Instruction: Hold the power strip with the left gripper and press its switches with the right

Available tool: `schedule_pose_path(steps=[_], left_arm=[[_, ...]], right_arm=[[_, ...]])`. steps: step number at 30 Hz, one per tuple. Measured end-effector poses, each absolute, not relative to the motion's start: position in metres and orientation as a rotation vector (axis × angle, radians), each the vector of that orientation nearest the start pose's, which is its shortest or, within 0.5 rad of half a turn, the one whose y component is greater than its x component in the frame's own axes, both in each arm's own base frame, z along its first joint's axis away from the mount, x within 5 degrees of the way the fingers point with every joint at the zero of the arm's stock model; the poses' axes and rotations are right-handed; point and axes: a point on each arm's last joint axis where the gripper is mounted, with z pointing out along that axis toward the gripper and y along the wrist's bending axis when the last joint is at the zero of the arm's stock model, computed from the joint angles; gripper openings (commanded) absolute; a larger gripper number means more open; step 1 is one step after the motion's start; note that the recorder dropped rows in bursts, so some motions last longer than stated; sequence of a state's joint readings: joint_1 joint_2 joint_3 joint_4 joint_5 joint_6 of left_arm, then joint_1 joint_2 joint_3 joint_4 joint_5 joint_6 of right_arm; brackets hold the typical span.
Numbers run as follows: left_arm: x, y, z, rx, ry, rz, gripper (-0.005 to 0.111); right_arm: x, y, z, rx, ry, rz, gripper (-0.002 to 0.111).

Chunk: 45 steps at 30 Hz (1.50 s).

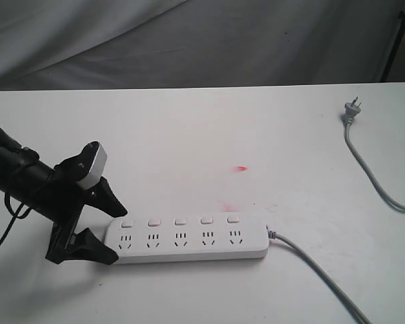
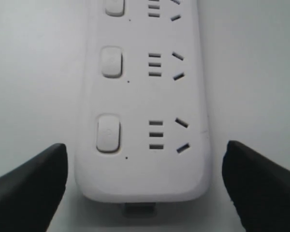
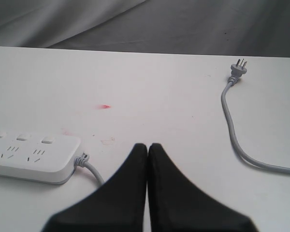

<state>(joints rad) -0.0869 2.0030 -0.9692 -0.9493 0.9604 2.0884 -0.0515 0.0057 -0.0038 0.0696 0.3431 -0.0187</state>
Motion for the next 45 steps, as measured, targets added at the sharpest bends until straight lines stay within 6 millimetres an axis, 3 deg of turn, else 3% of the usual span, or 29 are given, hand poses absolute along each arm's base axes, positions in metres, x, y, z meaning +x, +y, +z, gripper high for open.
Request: schedule_pose_path(steps=[11,16,18,45], left_arm=[[0.3064,-0.0877,0.1025,1.757,1.946,-0.853,0.075],[0.3065,-0.0877,0.1025,1.756,1.946,-0.852,0.054],[0.3065,-0.0877,0.1025,1.756,1.946,-0.852,0.050],[0.3061,-0.0873,0.1022,1.766,1.945,-0.850,0.050]], right_arm=[[0.0538,-0.0006,0.1833,0.073,1.826,0.018,0.000],[0.0538,-0.0006,0.1833,0.073,1.826,0.018,0.000],[0.0538,-0.0006,0.1833,0.073,1.826,0.018,0.000],[0.0538,-0.0006,0.1833,0.073,1.826,0.018,0.000]])
